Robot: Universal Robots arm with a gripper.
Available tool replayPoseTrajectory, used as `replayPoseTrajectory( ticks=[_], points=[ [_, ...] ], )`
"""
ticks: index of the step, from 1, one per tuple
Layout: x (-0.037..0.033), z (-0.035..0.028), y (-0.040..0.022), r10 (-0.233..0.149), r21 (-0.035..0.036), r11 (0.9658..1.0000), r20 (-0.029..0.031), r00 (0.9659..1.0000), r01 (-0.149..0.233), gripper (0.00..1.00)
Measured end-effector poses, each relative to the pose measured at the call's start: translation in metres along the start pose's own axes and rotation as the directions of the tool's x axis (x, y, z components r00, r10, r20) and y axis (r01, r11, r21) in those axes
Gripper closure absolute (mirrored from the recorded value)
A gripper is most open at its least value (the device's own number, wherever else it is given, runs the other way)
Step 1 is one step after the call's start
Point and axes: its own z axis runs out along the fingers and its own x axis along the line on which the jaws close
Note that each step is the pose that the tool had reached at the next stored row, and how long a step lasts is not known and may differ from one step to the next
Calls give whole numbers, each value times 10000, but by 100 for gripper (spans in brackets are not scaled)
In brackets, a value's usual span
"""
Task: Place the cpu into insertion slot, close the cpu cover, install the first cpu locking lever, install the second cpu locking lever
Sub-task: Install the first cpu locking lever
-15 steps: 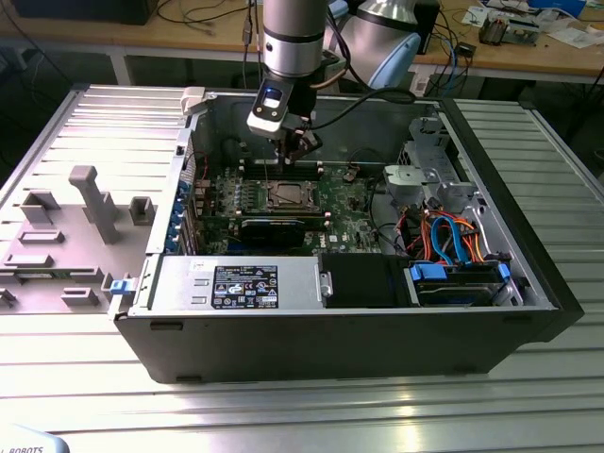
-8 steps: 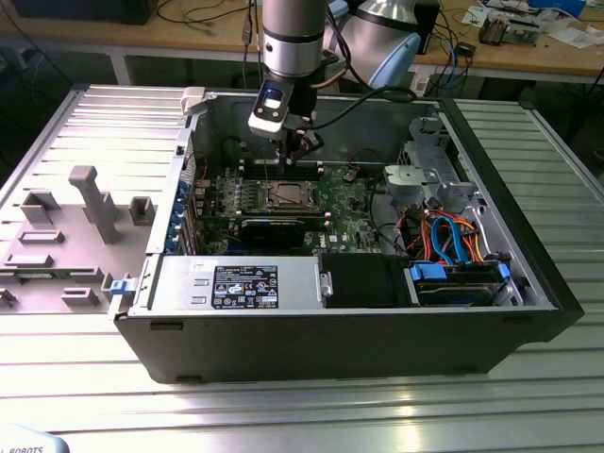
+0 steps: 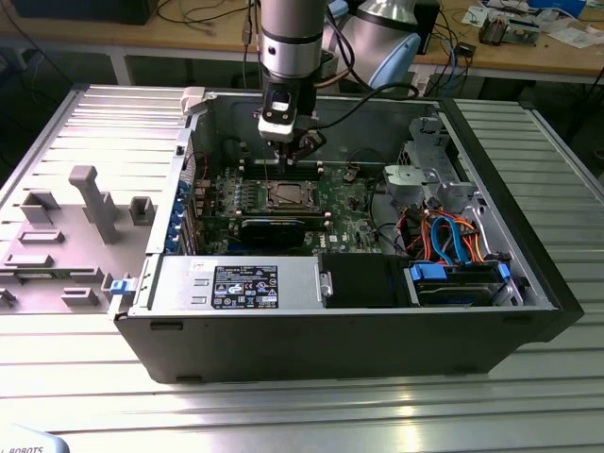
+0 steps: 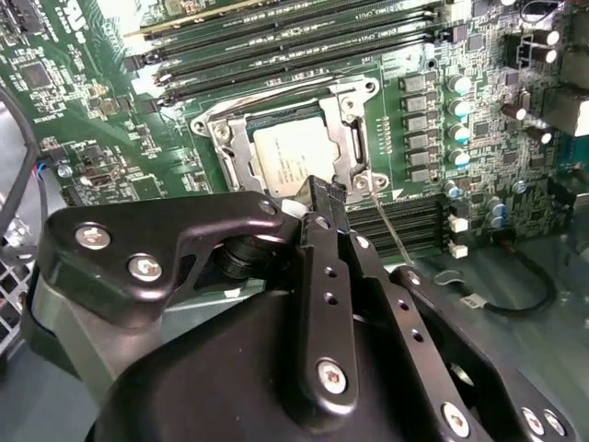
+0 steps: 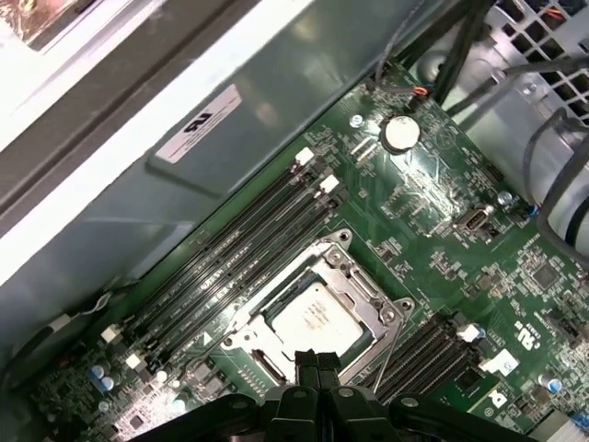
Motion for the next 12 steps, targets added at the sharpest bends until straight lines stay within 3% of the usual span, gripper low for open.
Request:
replayPoseTrajectory(
  ticks=[4,7,10,12],
  points=[
    [22,-1,-20,-116,1,9999,1,9999,116,89],
    [22,1,-21,-731,-2,9973,-1,9973,731,89],
    [23,3,-21,-1310,-6,9914,-5,9914,1310,89],
    [23,5,-21,-1746,-9,9846,-7,9846,1746,89]
  ],
)
